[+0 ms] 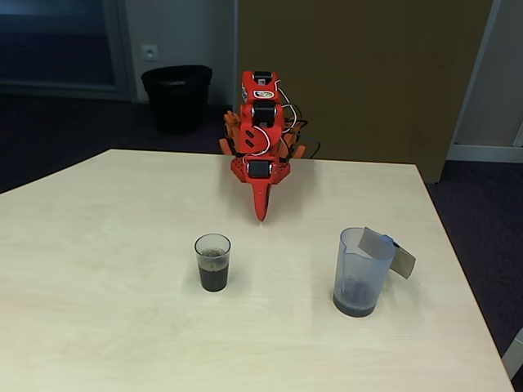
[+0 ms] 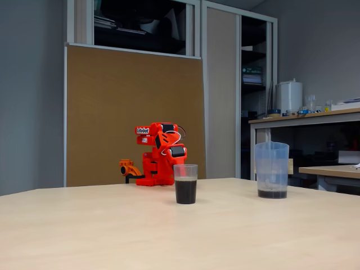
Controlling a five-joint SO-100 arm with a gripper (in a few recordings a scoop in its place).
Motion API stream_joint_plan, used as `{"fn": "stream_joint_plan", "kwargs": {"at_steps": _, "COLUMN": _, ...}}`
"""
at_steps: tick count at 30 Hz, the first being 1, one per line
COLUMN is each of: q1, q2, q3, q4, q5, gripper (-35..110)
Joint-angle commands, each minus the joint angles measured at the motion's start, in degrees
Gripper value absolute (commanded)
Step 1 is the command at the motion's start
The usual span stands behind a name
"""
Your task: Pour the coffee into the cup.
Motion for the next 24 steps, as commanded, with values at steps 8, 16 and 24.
{"fn": "stream_joint_plan", "kwargs": {"at_steps": 8, "q1": 3.08, "q2": 9.84, "q3": 0.35, "q4": 7.29, "q5": -3.96, "gripper": 0}}
{"fn": "stream_joint_plan", "kwargs": {"at_steps": 16, "q1": 3.78, "q2": 10.11, "q3": 0.35, "q4": 7.47, "q5": -3.87, "gripper": 0}}
{"fn": "stream_joint_plan", "kwargs": {"at_steps": 24, "q1": 3.78, "q2": 10.11, "q3": 0.35, "q4": 7.47, "q5": -3.87, "gripper": 0}}
